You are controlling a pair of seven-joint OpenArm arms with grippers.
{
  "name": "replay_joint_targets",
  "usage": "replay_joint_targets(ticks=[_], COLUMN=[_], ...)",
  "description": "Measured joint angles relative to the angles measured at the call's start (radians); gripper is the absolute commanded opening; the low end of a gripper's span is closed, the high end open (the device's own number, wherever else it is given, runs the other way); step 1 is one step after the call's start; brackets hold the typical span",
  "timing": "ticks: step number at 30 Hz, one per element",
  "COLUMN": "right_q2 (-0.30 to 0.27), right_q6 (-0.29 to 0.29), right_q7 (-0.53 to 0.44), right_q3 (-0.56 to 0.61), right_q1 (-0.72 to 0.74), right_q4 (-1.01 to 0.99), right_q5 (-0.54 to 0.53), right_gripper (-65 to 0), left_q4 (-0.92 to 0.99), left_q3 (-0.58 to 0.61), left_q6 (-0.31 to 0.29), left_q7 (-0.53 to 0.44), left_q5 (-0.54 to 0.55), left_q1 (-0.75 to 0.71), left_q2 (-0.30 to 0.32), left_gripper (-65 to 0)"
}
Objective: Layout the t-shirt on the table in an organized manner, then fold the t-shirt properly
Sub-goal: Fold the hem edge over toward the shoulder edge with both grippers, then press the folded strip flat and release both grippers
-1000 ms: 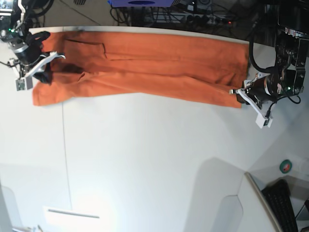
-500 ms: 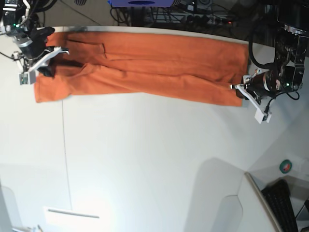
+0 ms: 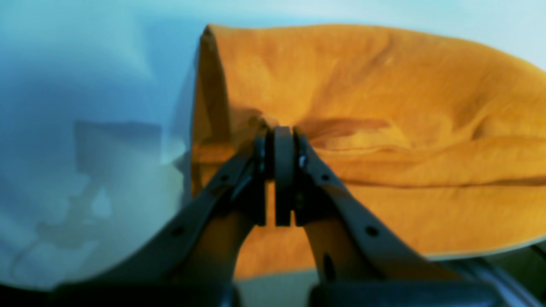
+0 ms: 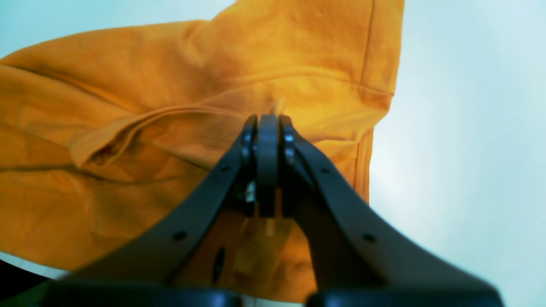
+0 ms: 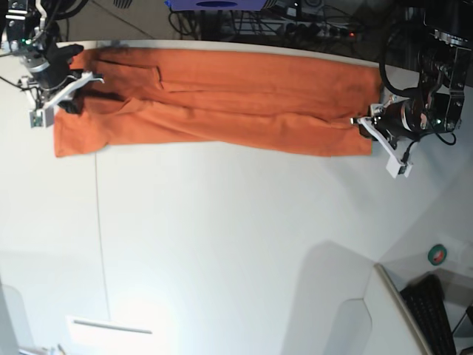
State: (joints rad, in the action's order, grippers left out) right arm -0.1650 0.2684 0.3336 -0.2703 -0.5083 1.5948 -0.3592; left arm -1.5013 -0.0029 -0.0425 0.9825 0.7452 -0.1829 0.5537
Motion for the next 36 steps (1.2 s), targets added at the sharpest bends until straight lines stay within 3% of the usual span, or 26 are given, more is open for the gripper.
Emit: replay_joint_targets(ticks=[4, 8, 9, 11, 13, 20, 23, 26, 28, 30, 31, 36], right_q2=[0.000, 0.000, 0.000, 0.000, 0.000, 0.001, 0.000, 0.003, 0.000, 0.001, 0.002, 0.002], right_q6=[0.000, 0.000, 0.000, 0.000, 0.000, 0.000, 0.000, 0.000, 0.000, 0.001, 0.002, -0.005], right_q7=[0.000, 0.000, 0.000, 0.001, 0.005, 0.000, 0.000, 0.007, -0.001, 0.000, -0.002, 0.003], right_q3=[0.000, -0.001, -0.001, -0.001, -0.001, -0.001, -0.003, -0.003, 0.000, 0.001, 0.003, 0.001], right_q1=[-0.003, -0.006, -0.008, -0.016, -0.025, -0.042, -0.047, -0.027, 0.003, 0.045, 0.065, 0.151], right_q4=[0.000, 0.000, 0.000, 0.002, 0.019, 0.102, 0.112, 0.106, 0.092, 0.054, 0.031, -0.105], right_q5=[0.000, 0.001, 0.000, 0.000, 0.002, 0.001, 0.002, 0.000, -0.002, 0.002, -0.003, 0.001], right_gripper=[-63.2, -39.5, -36.0, -35.0, -35.9, -35.7, -35.7, -37.2, -47.0, -65.0, -65.0, -65.0], left_q4=[-0.018, -0.025, -0.025, -0.025, -0.025, -0.080, -0.169, -0.259, -0.259, -0.216, -0.193, -0.064], left_q3=[-0.006, -0.009, -0.009, -0.009, -0.009, -0.076, -0.181, -0.312, -0.329, -0.276, -0.249, -0.148], left_q6=[0.000, 0.000, 0.000, 0.000, 0.000, 0.004, 0.004, 0.001, 0.005, -0.002, -0.004, 0.005], left_q7=[0.013, 0.013, 0.013, 0.013, 0.013, 0.017, 0.027, 0.008, 0.002, 0.013, 0.004, -0.167], left_q5=[0.001, 0.001, 0.000, 0.000, 0.002, 0.006, 0.009, 0.006, -0.005, -0.011, -0.019, -0.202], left_q1=[0.000, 0.000, -0.002, -0.003, -0.003, -0.068, -0.127, -0.163, -0.163, -0.158, -0.153, -0.118], left_q2=[0.000, 0.000, 0.000, 0.000, 0.007, 0.034, 0.026, -0.026, -0.087, -0.148, -0.175, -0.241], left_gripper=[-65.0, -65.0, -65.0, -62.7, -56.6, -17.9, -10.2, -11.0, -20.6, -48.4, -65.0, -65.0])
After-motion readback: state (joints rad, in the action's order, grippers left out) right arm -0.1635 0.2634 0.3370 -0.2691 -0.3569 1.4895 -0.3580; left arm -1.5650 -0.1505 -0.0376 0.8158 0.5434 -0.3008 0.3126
